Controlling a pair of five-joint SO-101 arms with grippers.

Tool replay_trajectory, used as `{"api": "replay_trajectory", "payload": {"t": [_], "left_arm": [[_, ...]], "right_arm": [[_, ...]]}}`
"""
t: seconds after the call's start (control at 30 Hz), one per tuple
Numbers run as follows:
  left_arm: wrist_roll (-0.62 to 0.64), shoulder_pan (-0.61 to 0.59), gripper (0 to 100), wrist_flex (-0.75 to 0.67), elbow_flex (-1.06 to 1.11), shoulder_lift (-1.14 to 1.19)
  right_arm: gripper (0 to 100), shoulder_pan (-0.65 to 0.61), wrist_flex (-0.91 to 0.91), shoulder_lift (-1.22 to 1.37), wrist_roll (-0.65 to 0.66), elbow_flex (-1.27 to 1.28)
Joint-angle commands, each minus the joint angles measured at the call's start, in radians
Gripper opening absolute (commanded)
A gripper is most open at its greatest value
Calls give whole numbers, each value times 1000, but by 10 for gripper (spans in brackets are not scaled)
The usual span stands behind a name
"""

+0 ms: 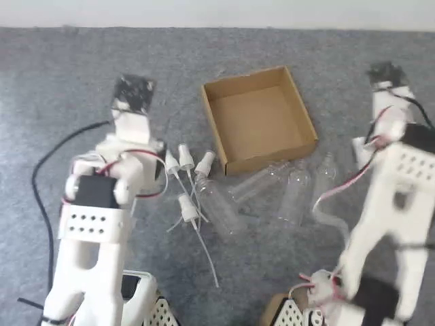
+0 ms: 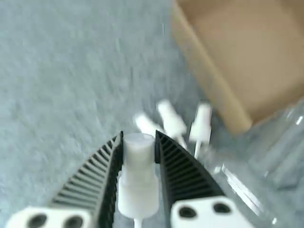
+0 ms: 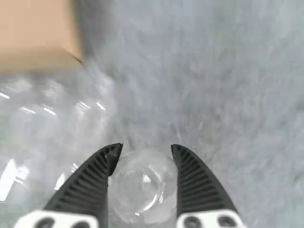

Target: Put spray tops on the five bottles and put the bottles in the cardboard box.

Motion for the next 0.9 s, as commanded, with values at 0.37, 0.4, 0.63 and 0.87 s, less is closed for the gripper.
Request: {"api": "replay_trajectory", "payload": {"t": [0.37,0.4,0.63,0.87], "left_arm": [[28,0,12,80,-156,-40],[28,0,12,72,-142,-40],[29,0,12,46,-76,-40],[29,2,12,-12,38,-40]], "right_arm": [[5,38,96,-288,74,31],[5,84,119,-288,110,20],[5,318,90,-171,250,3],[150,367,275,-67,483,9]]}}
